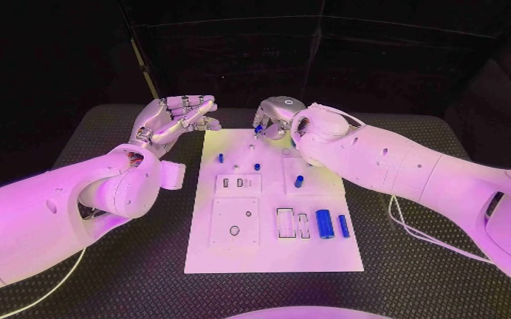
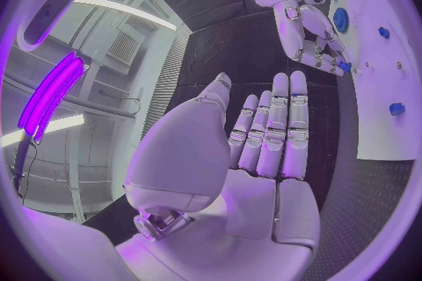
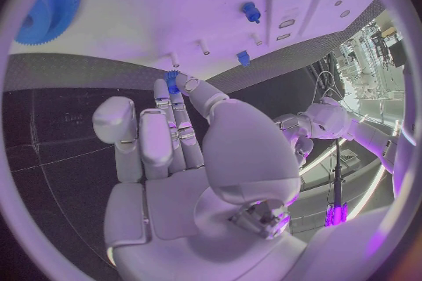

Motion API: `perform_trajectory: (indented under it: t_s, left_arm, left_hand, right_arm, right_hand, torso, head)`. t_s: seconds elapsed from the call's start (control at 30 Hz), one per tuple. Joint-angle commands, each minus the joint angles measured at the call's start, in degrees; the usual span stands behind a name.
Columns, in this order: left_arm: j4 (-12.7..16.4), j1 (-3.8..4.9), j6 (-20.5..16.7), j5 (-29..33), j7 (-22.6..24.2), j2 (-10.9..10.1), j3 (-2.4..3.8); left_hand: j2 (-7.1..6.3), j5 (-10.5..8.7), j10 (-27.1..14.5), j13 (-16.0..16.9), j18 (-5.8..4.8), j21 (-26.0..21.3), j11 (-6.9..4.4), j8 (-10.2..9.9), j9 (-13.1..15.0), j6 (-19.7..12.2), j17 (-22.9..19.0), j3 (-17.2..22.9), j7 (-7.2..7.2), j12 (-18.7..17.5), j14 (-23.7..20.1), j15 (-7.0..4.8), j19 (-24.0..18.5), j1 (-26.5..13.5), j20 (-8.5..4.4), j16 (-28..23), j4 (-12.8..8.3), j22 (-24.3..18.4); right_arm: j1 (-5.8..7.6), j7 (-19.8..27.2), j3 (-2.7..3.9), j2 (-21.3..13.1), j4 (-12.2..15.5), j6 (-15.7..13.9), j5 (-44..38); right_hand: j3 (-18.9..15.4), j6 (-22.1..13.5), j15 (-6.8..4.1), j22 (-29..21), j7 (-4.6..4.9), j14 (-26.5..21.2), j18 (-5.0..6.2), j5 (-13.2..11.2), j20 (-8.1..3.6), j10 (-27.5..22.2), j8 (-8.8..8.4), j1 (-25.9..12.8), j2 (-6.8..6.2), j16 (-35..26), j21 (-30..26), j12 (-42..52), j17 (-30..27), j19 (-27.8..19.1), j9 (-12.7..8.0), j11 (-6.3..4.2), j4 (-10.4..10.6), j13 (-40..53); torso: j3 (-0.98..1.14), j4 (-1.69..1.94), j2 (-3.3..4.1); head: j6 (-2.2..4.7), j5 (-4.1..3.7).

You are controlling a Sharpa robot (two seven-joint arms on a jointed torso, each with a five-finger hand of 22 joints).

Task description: Assemble the parts on the task board

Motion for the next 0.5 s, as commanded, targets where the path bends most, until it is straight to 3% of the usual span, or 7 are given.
perform_trajectory:
  t_s: [0.03,0.5]
  left_arm:
    - [0.15,0.09,0.63,-0.23,0.21,0.05,0.07]
    - [0.13,0.11,0.65,-0.23,0.18,0.16,0.08]
  left_hand:
    - [0.4,-0.19,0.28,-0.1,0.71,0.36,0.16,-0.38,-0.05,0.19,0.05,-0.16,0.12,-0.33,0.45,0.02,0.45,-0.33,-0.04,-0.31,-0.04,0.07]
    - [0.4,-0.19,0.28,-0.1,0.71,0.36,0.16,-0.38,-0.05,0.19,0.05,-0.16,0.12,-0.33,0.45,0.02,0.45,-0.33,-0.04,-0.31,-0.04,0.07]
  right_arm:
    - [0.18,0.54,0.04,0.32,-0.43,1.95,0.01]
    - [0.21,0.68,0.02,1.73,-2.47,3.33,-0.02]
  right_hand:
    - [0.47,0.26,-0.21,0.02,0.03,1.79,-0.51,-0.44,0.15,0.05,-0.19,-0.03,-0.48,0.32,0.18,-0.15,0.0,0.16,0.02,0.18,0.01,-0.05]
    - [0.61,0.24,-0.2,0.06,0.02,1.75,-0.51,-1.0,0.18,0.0,-0.24,-0.12,-0.67,0.35,0.24,-0.16,-0.06,0.11,0.02,0.19,0.27,-0.06]
  torso:
    - [-0.09,0.15,0.21]
    - [-0.11,0.21,0.22]
  head:
    - [-0.02,-0.11]
    - [-0.18,0.03]
